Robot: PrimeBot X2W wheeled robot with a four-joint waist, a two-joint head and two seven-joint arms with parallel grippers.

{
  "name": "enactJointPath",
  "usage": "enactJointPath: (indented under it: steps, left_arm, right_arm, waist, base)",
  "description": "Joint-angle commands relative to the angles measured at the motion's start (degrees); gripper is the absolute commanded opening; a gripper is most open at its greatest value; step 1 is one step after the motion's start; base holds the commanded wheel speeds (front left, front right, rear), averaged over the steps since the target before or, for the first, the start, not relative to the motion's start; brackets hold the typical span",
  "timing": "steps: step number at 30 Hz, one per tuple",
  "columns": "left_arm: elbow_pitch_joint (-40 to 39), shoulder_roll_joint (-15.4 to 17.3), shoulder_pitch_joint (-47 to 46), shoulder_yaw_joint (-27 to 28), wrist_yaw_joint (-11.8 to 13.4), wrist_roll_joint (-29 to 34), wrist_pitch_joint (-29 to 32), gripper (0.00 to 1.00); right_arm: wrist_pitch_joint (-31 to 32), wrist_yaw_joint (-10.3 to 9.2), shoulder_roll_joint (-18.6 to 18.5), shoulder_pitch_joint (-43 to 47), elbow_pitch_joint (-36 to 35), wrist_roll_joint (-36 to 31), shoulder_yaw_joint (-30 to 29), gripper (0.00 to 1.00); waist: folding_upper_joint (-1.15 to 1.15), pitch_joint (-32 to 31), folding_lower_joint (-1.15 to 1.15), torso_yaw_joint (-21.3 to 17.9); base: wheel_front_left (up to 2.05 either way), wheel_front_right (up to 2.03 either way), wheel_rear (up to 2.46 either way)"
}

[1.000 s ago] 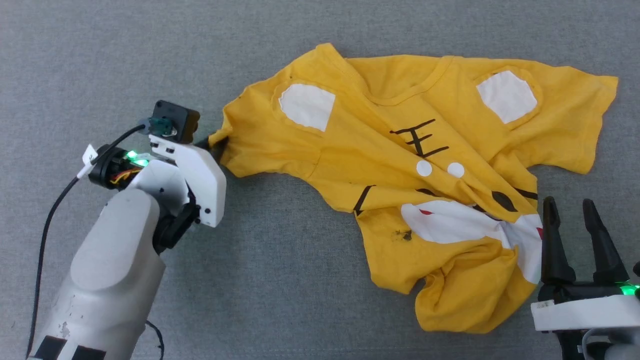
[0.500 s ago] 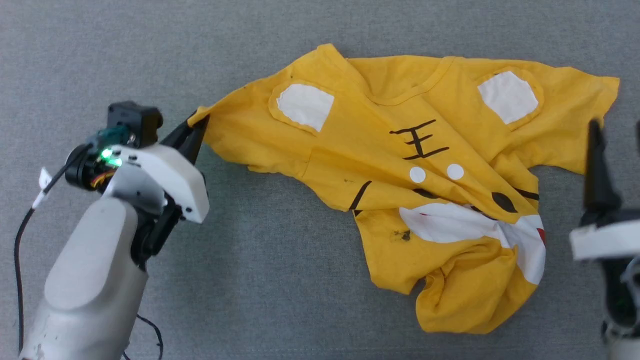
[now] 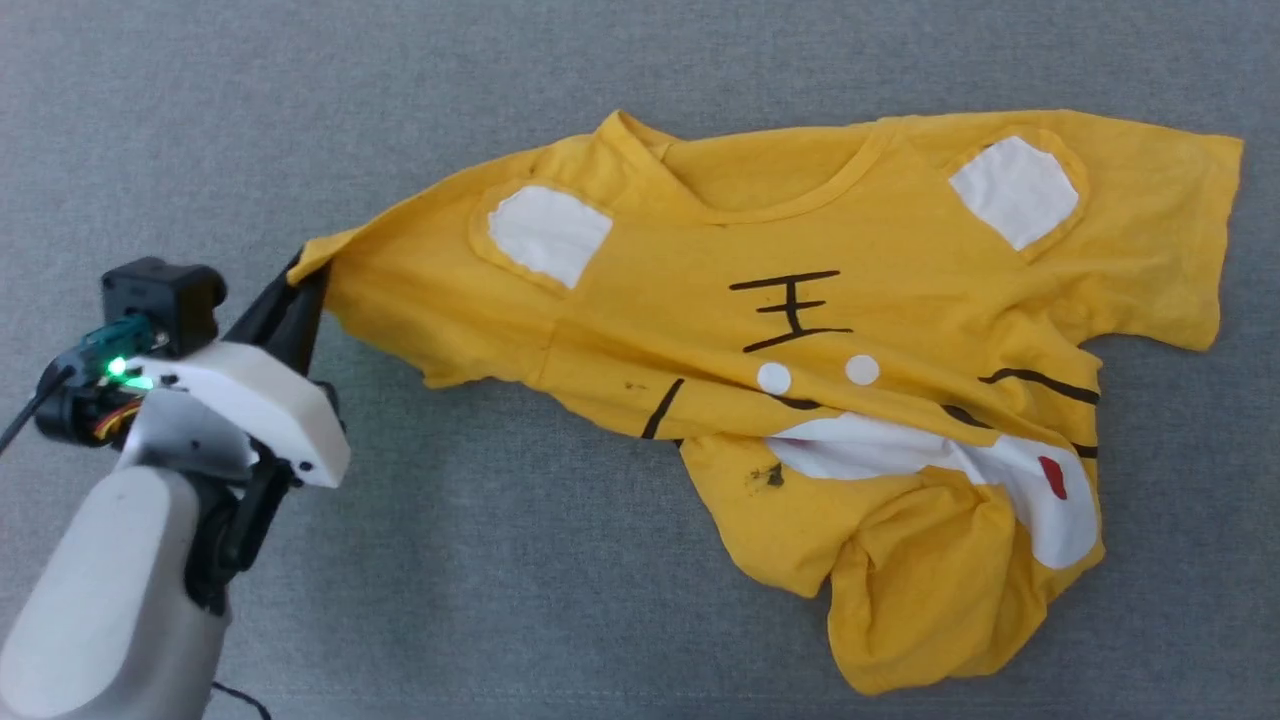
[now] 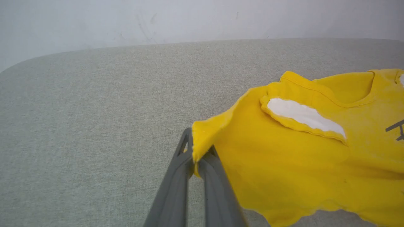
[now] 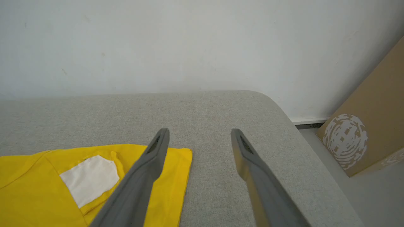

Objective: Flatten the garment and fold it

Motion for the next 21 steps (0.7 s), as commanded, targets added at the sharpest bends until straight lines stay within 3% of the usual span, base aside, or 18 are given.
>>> enactJointPath:
  steps: [1, 21]
  left_arm:
    - [-1.10, 0.97, 1.39, 0.99, 0.84, -0.42, 0.16, 0.00]
    - [-8.16, 0.83, 1.91, -0.49, 1.45, -0.80, 1.27, 0.00]
  right_arm:
    - [0.88, -0.11, -0.96, -1.05, 1.53, -0.66, -0.13, 1.00]
    - [9.05, -0.11, -2.98, -6.89, 14.19, -0.65, 1.88, 1.00]
  waist:
    - [0.00, 0.31, 0.00, 0.37]
    - [0.00, 4.50, 0.00, 3.06]
  base:
    - [0.00, 0.00, 0.00]
    - [0.00, 0.00, 0.00]
